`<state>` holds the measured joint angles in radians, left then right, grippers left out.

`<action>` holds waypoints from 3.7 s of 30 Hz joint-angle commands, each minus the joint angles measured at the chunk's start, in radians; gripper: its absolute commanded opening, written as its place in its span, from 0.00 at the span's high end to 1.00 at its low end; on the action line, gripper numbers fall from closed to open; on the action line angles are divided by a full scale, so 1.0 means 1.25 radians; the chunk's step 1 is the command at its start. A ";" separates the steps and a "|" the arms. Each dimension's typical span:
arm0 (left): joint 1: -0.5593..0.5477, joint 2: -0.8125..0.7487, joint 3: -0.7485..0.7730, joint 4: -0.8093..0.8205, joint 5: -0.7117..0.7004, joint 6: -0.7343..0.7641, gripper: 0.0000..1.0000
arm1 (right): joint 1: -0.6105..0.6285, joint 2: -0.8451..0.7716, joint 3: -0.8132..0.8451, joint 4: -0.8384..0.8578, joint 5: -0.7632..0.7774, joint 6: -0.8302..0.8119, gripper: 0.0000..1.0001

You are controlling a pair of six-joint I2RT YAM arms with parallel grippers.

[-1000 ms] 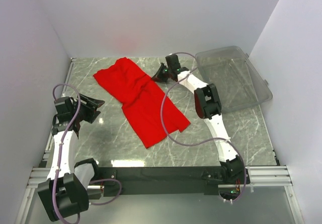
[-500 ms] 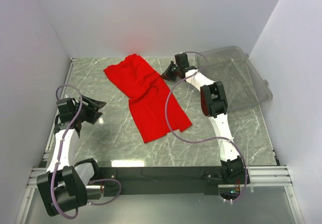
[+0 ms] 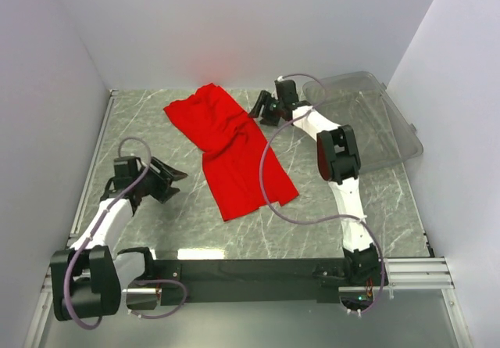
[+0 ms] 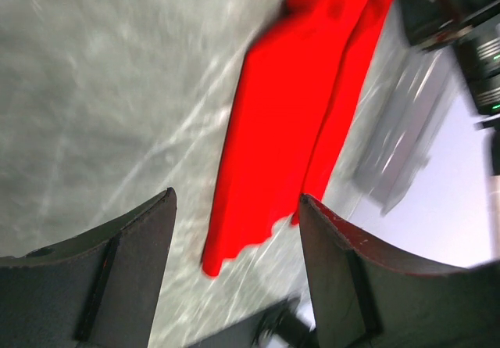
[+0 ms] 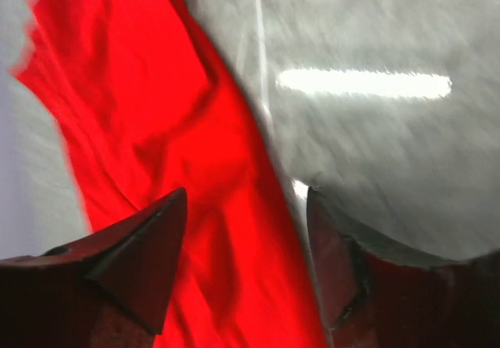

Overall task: Fold and stack the t-shirts
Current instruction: Fold the tshirt

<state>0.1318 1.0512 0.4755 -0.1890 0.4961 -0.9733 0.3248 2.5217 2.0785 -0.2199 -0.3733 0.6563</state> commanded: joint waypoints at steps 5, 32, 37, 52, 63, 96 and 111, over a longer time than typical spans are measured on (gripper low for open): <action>-0.176 0.062 -0.038 0.026 -0.014 -0.038 0.31 | -0.022 -0.282 -0.281 0.064 -0.018 -0.409 0.25; -0.555 0.196 -0.024 0.027 -0.181 -0.207 0.99 | -0.061 -0.699 -0.602 -0.073 -0.295 -0.613 0.25; -0.553 0.001 -0.108 -0.085 -0.172 -0.239 0.99 | -0.062 -0.744 -0.648 -0.083 -0.300 -0.637 0.25; -0.552 -0.405 -0.260 -0.295 -0.145 -0.392 0.99 | -0.048 -0.783 -0.715 -0.351 -0.477 -1.047 0.25; -0.553 -0.407 -0.076 -0.477 -0.248 -0.323 0.40 | 0.003 -0.885 -0.854 -0.709 -0.466 -1.943 0.23; -0.553 -0.375 -0.130 -0.470 -0.164 -0.338 0.49 | 0.253 -0.920 -1.118 -0.357 -0.259 -2.106 0.41; -0.553 -0.362 -0.184 -0.427 -0.135 -0.350 0.51 | 0.300 -0.895 -1.152 -0.363 -0.225 -2.182 0.48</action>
<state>-0.5579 0.5777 0.2455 -0.7731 0.3050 -1.4075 0.6777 1.3918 0.6552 -0.6724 -0.6544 -1.9808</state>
